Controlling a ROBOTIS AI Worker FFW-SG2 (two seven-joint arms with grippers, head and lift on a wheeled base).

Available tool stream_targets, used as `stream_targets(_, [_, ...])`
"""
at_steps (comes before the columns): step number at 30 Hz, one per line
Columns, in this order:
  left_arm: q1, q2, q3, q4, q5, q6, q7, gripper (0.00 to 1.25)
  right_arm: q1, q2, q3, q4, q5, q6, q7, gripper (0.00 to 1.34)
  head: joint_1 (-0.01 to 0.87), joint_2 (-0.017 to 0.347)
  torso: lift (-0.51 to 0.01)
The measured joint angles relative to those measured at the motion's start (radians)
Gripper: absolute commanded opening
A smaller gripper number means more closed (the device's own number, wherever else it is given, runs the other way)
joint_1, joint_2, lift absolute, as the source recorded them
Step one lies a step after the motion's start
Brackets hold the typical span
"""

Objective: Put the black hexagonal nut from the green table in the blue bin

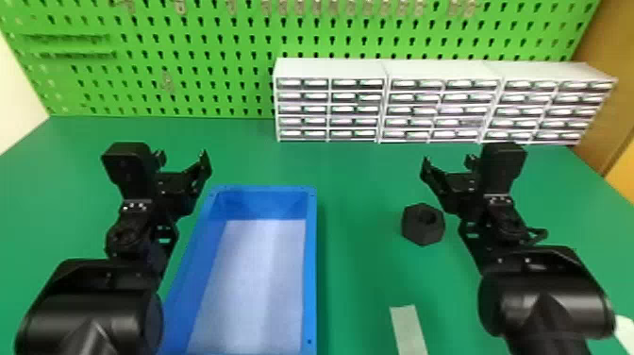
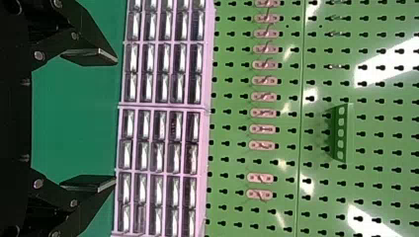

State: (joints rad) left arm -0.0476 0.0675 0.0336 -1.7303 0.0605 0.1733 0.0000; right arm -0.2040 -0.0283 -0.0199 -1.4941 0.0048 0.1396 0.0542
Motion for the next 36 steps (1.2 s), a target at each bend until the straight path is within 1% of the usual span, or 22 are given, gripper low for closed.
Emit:
stream_targets(27, [0.000,0.000,0.002,0.000,0.006,0.000,0.000,0.76,-0.006,-0.001,-0.016,0.000,-0.002,0.005,0.001,0.92,0.686,0.051,-0.096])
stream_targets(32, [0.000,0.000,0.002,0.000,0.007,0.000,0.000,0.76,-0.021,-0.003,-0.032,0.000,-0.001,0.025,0.001,0.92,0.686,0.051,-0.096])
stream_targets(36, [0.000,0.000,0.003,0.000,0.007,0.000,0.000,0.76,-0.045,-0.011,-0.045,0.000,0.002,0.056,0.001,0.93,0.686,0.051,-0.096])
